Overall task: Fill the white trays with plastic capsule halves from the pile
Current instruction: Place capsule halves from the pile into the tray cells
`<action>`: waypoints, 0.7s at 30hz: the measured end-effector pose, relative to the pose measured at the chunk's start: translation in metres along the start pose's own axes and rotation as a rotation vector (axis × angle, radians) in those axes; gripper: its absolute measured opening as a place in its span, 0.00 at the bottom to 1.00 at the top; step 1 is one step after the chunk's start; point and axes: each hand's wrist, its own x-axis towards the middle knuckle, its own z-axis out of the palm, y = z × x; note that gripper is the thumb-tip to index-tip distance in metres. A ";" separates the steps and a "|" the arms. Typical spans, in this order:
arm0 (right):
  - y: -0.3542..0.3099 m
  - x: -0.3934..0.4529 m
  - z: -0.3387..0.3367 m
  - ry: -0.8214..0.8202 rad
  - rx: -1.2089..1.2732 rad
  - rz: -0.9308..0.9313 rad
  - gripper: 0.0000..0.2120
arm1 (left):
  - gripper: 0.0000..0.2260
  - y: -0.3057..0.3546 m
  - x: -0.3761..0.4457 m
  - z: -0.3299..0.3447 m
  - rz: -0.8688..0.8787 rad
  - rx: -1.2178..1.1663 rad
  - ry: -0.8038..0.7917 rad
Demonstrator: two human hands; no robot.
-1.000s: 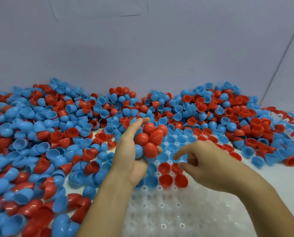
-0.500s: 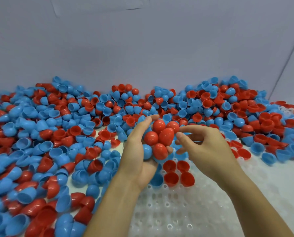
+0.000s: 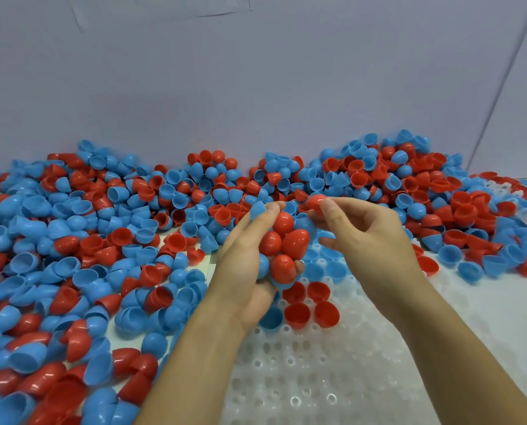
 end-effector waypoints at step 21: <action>0.005 0.016 -0.033 0.420 0.220 0.248 0.08 | 0.17 0.004 0.002 -0.005 0.006 -0.018 0.023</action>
